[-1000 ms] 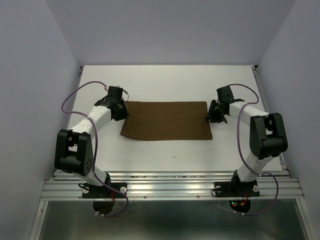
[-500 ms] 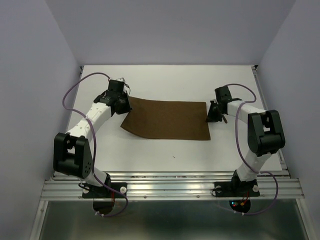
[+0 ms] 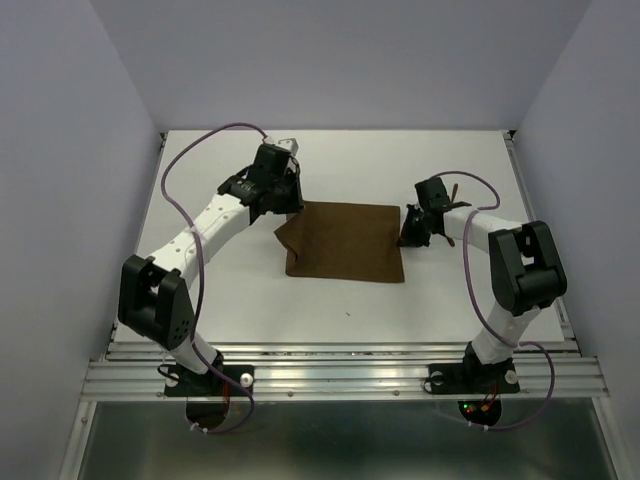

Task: Fold the napkin into a case and place the utensils inside
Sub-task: Fold the rectangle-folded napkin at the center of the board.

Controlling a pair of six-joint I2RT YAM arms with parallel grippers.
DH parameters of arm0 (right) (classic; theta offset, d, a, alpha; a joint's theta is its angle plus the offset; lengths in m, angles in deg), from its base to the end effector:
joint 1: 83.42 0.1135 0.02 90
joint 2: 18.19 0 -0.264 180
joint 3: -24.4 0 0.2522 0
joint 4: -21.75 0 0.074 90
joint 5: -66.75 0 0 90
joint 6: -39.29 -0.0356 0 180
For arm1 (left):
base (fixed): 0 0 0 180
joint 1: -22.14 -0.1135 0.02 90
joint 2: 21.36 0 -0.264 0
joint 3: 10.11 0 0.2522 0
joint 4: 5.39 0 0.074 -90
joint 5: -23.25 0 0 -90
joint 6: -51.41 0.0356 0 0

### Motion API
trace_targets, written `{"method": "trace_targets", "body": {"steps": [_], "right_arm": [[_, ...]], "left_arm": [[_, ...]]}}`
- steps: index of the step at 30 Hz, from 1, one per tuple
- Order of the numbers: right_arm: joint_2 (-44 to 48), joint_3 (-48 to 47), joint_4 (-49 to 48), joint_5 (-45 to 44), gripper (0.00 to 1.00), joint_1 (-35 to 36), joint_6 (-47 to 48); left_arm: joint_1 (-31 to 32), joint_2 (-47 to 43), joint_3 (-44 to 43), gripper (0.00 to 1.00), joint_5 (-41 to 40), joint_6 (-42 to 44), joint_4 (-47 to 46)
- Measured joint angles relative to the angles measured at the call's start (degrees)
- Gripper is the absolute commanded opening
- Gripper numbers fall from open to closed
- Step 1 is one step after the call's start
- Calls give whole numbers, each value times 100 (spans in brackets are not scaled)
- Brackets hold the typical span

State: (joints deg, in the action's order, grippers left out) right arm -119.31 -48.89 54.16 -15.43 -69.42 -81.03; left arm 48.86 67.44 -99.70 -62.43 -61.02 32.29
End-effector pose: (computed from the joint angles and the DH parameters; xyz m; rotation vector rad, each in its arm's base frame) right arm 0.3367 0.0889 0.1599 0.3319 2.6573 0.4378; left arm 0.3152 -0.1617 0.3152 0.1277 2.2663 -0.5496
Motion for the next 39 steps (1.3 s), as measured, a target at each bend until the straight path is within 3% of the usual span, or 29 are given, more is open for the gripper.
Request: {"method": "trace_targets", "body": {"steps": [16,26,39], "right_arm": [[-103,2,-247,216,8,72,-295],[-125,2,-304,275,8,111,-343],[-125,2,-306,317,9,111,-417]], "left_arm": [[1016,1694,-1268,0,564,-457,-101],[1231,2457,-1508,0,925,-761,-289],[1346,2765,-1753,0,1213,-1036,-356]]}}
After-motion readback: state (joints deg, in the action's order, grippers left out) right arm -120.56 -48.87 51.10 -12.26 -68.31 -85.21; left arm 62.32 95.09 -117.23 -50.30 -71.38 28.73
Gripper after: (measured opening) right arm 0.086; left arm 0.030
